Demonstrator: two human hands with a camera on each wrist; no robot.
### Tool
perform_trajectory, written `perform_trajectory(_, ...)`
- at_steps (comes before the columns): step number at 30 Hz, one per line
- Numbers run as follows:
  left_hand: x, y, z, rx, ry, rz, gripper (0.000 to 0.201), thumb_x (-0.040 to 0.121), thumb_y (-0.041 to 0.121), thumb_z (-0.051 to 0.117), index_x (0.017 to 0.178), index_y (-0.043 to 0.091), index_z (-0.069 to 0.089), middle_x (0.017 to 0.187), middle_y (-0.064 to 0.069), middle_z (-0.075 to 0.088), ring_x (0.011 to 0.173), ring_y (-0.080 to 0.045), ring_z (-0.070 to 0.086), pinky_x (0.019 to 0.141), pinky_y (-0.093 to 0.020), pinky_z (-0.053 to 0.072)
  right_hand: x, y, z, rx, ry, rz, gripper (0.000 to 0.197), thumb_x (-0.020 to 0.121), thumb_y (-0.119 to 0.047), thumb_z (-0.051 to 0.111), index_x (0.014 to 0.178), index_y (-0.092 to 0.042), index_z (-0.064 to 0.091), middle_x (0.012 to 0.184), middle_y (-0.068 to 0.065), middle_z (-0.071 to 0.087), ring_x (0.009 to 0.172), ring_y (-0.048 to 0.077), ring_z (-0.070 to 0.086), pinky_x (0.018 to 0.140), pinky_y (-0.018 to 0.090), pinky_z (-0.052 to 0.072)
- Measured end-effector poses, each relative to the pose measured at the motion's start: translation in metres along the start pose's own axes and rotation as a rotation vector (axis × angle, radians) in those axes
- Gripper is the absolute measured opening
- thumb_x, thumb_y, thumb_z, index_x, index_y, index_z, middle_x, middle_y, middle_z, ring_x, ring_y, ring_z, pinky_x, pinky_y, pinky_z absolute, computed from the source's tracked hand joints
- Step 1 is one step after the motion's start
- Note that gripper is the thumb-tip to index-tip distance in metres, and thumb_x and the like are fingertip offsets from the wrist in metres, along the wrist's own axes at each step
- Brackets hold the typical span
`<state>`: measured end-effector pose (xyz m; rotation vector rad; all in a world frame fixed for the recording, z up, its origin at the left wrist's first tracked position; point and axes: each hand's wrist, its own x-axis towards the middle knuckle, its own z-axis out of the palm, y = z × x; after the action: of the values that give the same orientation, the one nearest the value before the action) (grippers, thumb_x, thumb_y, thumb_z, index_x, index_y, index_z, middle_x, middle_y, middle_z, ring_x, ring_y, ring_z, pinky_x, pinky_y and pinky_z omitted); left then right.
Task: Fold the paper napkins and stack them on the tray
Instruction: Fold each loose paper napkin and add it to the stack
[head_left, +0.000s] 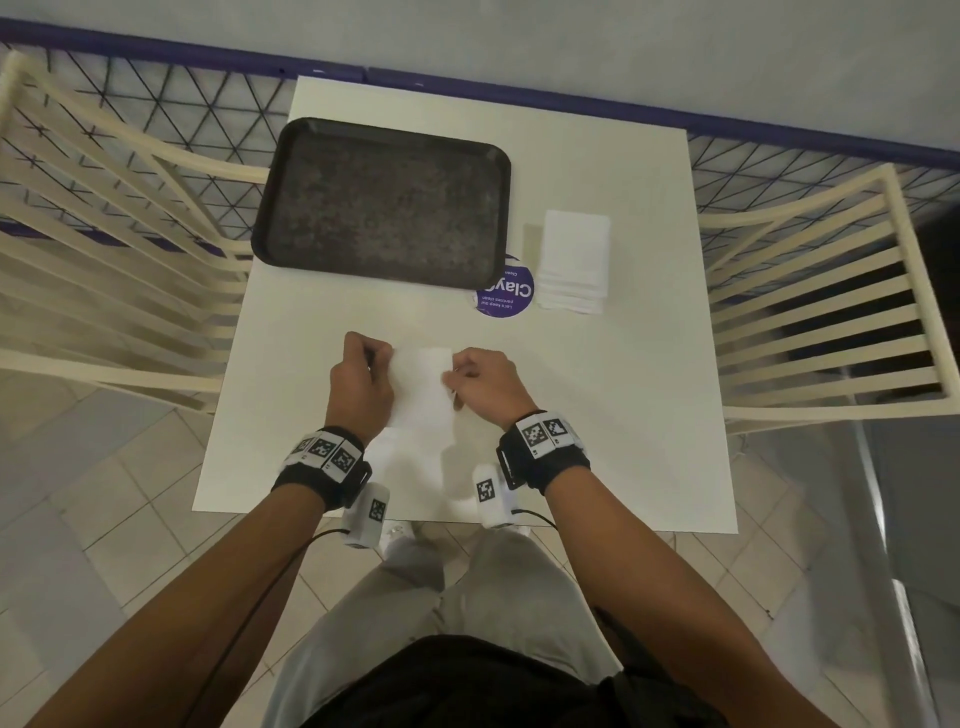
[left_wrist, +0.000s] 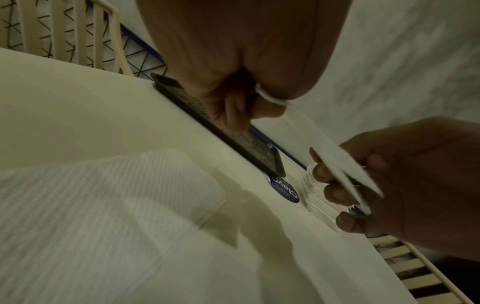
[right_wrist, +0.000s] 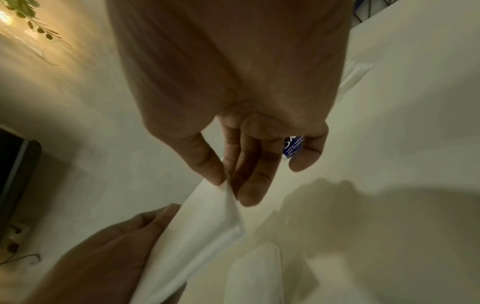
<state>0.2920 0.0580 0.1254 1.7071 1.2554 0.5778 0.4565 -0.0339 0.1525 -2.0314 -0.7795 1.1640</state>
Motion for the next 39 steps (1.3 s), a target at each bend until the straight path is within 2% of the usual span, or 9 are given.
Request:
perform_trajectory(2,0.001,0.003,0.002,-0.011,-0.013,-0.009,0.008,0.107,0.022,0.05,0.108,0.015,0.051,0.087,0.004,0.062,0.071,-0.008,0.059,0.06,-0.019,0.041,0.004,-0.001,-0.007,-0.017,0.037,-0.028,0.008,0.089,-0.013,0.067,0.095,-0.008,0.068,0.074,0.002,0.069,0.058,0.012,0.064,0.06,0.015,0.046)
perform_trajectory(6,0.002,0.011,0.007,-0.056,-0.13,-0.109,0.021,0.107,0.036,0.049,0.113,0.017,0.054,0.081,-0.005,0.069,0.051,-0.026,0.063,0.047,-0.021,0.048,0.031,-0.006,-0.046,-0.162,0.206,-0.108,0.011,0.091,-0.017,0.067,0.1,-0.01,0.07,0.083,-0.001,0.066,0.078,0.014,0.059,0.074,0.019,0.04)
perform_trajectory(9,0.003,0.002,0.01,0.046,-0.237,-0.138,0.015,0.105,0.031,0.053,0.107,0.019,0.061,0.081,0.001,0.073,0.054,-0.02,0.068,0.056,-0.02,0.051,0.064,-0.011,-0.097,-0.198,0.345,-0.101,0.012,0.093,-0.018,0.065,0.101,-0.012,0.07,0.09,-0.001,0.066,0.086,0.015,0.059,0.074,0.017,0.038)
perform_trajectory(12,0.003,-0.012,0.013,0.114,-0.314,-0.179,0.01,0.103,0.026,0.056,0.101,0.022,0.065,0.079,0.003,0.074,0.059,-0.02,0.07,0.065,-0.03,0.056,0.095,-0.011,-0.145,-0.211,0.46,-0.067,0.018,0.094,-0.02,0.063,0.109,-0.013,0.07,0.103,0.001,0.07,0.09,0.014,0.059,0.074,0.009,0.033)
perform_trajectory(18,0.002,-0.04,0.006,0.251,-0.313,-0.226,0.008,0.1,0.022,0.058,0.099,0.026,0.066,0.08,0.008,0.074,0.069,-0.019,0.071,0.072,-0.041,0.062,0.14,-0.001,-0.2,-0.239,0.542,0.046,0.02,0.093,-0.025,0.062,0.11,-0.02,0.07,0.106,0.003,0.073,0.105,0.022,0.065,0.084,0.02,0.041)
perform_trajectory(23,0.002,-0.054,-0.006,0.404,-0.191,-0.227,0.007,0.096,0.023,0.065,0.102,0.026,0.063,0.095,0.003,0.069,0.086,-0.024,0.066,0.083,-0.042,0.056,0.154,0.011,-0.212,-0.275,0.542,0.085,0.019,0.093,-0.025,0.061,0.109,-0.02,0.07,0.109,0.001,0.073,0.108,0.022,0.065,0.09,0.025,0.045)
perform_trajectory(31,0.001,-0.053,-0.007,0.484,-0.078,-0.323,0.04,0.09,0.028,0.076,0.122,0.012,0.057,0.122,-0.011,0.055,0.099,-0.031,0.062,0.089,-0.048,0.053,0.156,0.025,-0.207,-0.234,0.56,0.124,0.018,0.088,-0.025,0.062,0.105,-0.027,0.063,0.102,-0.003,0.071,0.113,0.023,0.061,0.099,0.041,0.049)
perform_trajectory(35,0.002,-0.054,-0.007,0.479,-0.075,-0.387,0.056,0.087,0.031,0.08,0.129,0.008,0.05,0.134,-0.014,0.049,0.106,-0.037,0.064,0.093,-0.051,0.053,0.15,0.024,-0.204,-0.179,0.653,0.114,0.022,0.086,-0.023,0.065,0.108,-0.028,0.061,0.107,-0.001,0.068,0.104,0.02,0.063,0.1,0.044,0.047)
perform_trajectory(39,0.001,-0.056,-0.006,0.484,-0.1,-0.427,0.06,0.086,0.034,0.081,0.127,0.003,0.05,0.13,-0.017,0.049,0.109,-0.042,0.061,0.094,-0.052,0.051,0.134,0.019,-0.19,-0.141,0.767,0.01,0.02,0.086,-0.017,0.063,0.105,-0.025,0.062,0.103,0.0,0.061,0.087,0.014,0.058,0.096,0.043,0.049)
